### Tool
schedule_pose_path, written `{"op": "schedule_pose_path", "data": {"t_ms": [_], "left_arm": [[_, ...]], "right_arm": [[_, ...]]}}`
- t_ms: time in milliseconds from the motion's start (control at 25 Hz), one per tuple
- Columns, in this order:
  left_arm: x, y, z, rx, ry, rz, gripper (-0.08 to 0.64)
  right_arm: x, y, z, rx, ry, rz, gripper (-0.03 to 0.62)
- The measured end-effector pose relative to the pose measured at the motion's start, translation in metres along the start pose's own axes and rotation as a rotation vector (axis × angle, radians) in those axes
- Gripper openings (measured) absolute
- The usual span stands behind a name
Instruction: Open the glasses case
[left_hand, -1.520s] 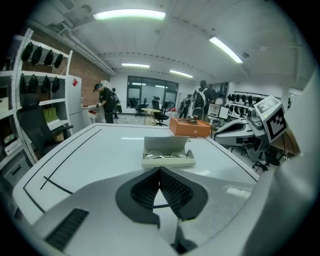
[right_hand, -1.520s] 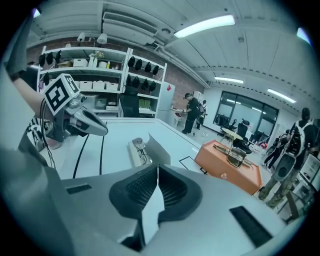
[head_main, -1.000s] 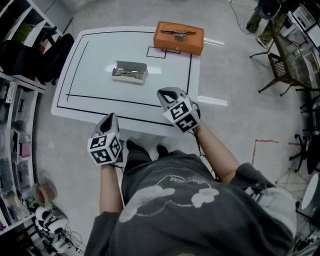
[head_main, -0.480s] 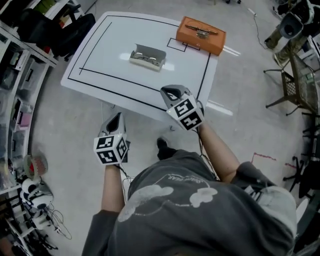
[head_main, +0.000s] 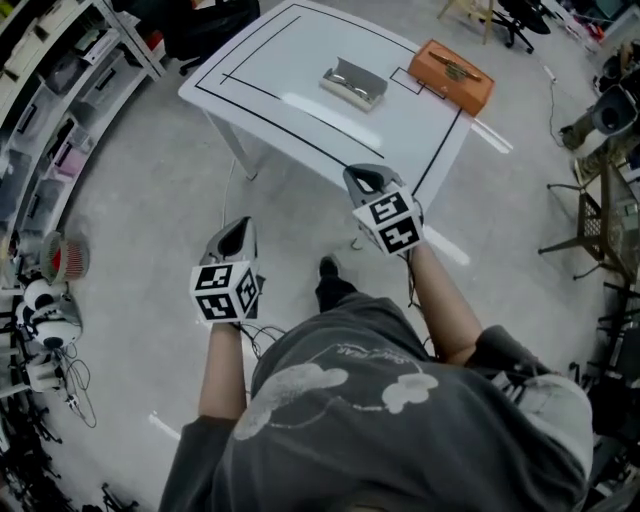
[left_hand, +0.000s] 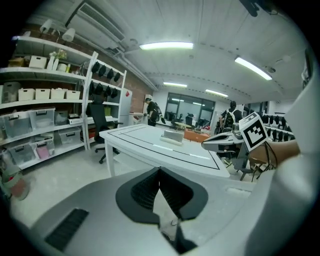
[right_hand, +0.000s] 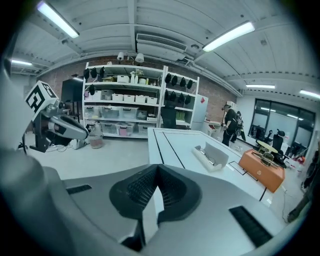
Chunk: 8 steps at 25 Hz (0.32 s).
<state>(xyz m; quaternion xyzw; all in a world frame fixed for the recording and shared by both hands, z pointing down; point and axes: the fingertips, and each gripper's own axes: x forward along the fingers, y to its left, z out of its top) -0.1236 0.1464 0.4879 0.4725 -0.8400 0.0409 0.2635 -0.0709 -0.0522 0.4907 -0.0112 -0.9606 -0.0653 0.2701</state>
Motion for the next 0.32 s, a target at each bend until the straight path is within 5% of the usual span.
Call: {"op": "schedule_pose_path", "data": {"t_ms": [320], "left_arm": [[-0.089,-0.004,-0.043,-0.023,-0.042,0.035,0.002]], "right_arm": [[-0.053,0.082,-0.018,-0.032,-0.014,0.023,0.000]]}}
